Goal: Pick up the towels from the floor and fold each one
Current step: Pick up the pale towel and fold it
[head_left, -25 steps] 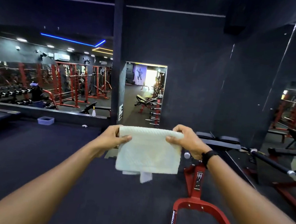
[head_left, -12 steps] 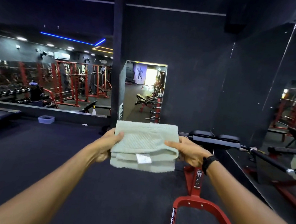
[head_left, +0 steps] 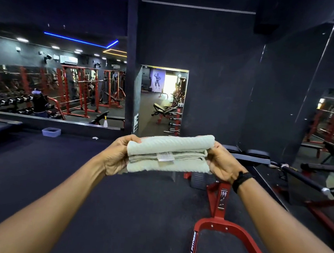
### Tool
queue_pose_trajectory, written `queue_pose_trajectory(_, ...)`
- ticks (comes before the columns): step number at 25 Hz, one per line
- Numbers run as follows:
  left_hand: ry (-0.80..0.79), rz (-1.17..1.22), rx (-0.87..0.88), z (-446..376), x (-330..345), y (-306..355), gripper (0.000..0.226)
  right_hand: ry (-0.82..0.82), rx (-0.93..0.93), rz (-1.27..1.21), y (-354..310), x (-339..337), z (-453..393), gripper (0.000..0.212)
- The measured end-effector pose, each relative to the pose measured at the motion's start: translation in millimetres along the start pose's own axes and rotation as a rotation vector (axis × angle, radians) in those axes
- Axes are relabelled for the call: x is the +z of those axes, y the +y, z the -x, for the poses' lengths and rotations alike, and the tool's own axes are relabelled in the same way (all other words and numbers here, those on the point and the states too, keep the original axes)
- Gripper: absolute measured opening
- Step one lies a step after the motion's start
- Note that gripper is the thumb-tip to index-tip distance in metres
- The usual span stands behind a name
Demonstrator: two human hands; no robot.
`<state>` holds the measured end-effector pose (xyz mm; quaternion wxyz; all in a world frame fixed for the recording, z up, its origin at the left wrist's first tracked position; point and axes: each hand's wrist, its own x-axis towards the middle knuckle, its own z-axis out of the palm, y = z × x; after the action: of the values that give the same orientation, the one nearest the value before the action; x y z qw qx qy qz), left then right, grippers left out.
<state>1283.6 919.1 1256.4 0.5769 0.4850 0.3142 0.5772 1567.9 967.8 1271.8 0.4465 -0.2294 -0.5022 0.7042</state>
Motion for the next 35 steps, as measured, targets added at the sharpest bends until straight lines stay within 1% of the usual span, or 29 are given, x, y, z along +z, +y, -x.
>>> queue_pose_trajectory(2, -0.024, -0.033, 0.063, -4, 1, 3, 0.027, -0.079, 0.047, -0.147, -3, 2, 4, 0.034)
queue_pose_trajectory(3, -0.022, -0.039, 0.096, -7, -1, 3, 0.031, -0.088, 0.099, -0.125, -4, 0, 2, 0.042)
queue_pose_trajectory(4, -0.007, -0.054, 0.119, -8, -3, 2, 0.037, -0.105, 0.176, -0.034, -3, -2, -1, 0.056)
queue_pose_trajectory(5, -0.001, -0.074, 0.123, -10, -5, 1, 0.041, -0.097, 0.246, 0.067, -2, -5, -4, 0.063)
queue_pose_trajectory(6, 0.004, -0.094, 0.123, -9, -5, 0, 0.039, -0.101, 0.292, 0.133, -1, -5, -4, 0.064)
queue_pose_trajectory(8, -0.029, -0.08, 0.081, -4, -5, 3, 0.014, -0.102, 0.258, 0.202, -2, -7, -6, 0.064)
queue_pose_trajectory(9, -0.042, -0.049, 0.039, -3, -9, 6, 0.028, -0.085, 0.204, 0.238, -4, -7, -7, 0.059)
queue_pose_trajectory(10, -0.066, -0.017, -0.052, 1, -10, 10, 0.041, -0.074, 0.144, 0.279, -6, -5, -5, 0.053)
queue_pose_trajectory(11, -0.091, 0.025, -0.128, 3, -11, 13, 0.044, -0.062, 0.092, 0.314, -7, -6, -5, 0.052)
queue_pose_trajectory(13, -0.108, 0.016, -0.246, 6, -8, 19, 0.053, -0.042, 0.021, 0.388, -8, -7, -7, 0.059)
queue_pose_trajectory(14, -0.116, -0.069, -0.265, 5, -7, 20, 0.062, -0.039, -0.012, 0.434, -9, -8, -8, 0.065)
queue_pose_trajectory(16, -0.114, -0.332, -0.219, 1, -5, 17, 0.089, -0.04, -0.049, 0.504, -11, -13, -12, 0.075)
queue_pose_trajectory(17, -0.084, -0.415, -0.18, -2, -4, 15, 0.098, -0.038, -0.036, 0.532, -14, -14, -12, 0.078)
queue_pose_trajectory(18, -0.056, -0.449, -0.136, -4, -4, 14, 0.101, -0.044, -0.005, 0.577, -17, -13, -10, 0.076)
queue_pose_trajectory(19, -0.051, -0.453, -0.096, -6, -3, 13, 0.1, -0.059, 0.038, 0.659, -21, -12, -7, 0.07)
queue_pose_trajectory(21, -0.056, -0.447, -0.06, -7, 2, 11, 0.094, -0.141, 0.154, 0.918, -26, -8, -2, 0.054)
queue_pose_trajectory(22, -0.063, -0.486, -0.052, -7, 4, 10, 0.09, -0.185, 0.186, 1.03, -25, -7, 0, 0.045)
queue_pose_trajectory(23, -0.074, -0.542, -0.046, -7, 8, 8, 0.082, -0.194, 0.183, 1.095, -25, -8, 1, 0.038)
queue_pose_trajectory(24, -0.075, -0.611, -0.041, -8, 10, 5, 0.073, -0.164, 0.155, 1.114, -25, -10, 2, 0.032)
queue_pose_trajectory(26, 0.003, -0.765, -0.033, -12, 8, 2, 0.056, -0.054, 0.062, 1.13, -27, -18, 2, 0.026)
queue_pose_trajectory(28, 0.1, -0.878, -0.033, -19, 1, 2, 0.049, 0.032, 0.009, 1.199, -31, -28, -1, 0.023)
queue_pose_trajectory(31, 0.154, -1.124, -0.013, -24, -4, -4, 0.048, 0.156, 0.038, 1.422, -27, -45, -3, 0.019)
queue_pose_trajectory(33, 0.14, -1.313, -0.033, -23, -5, -16, 0.051, 0.22, 0.09, 1.509, -16, -62, -1, 0.02)
queue_pose_trajectory(35, 0.101, -1.455, -0.067, -20, -6, -31, 0.052, 0.237, 0.131, 1.559, -3, -81, 2, 0.021)
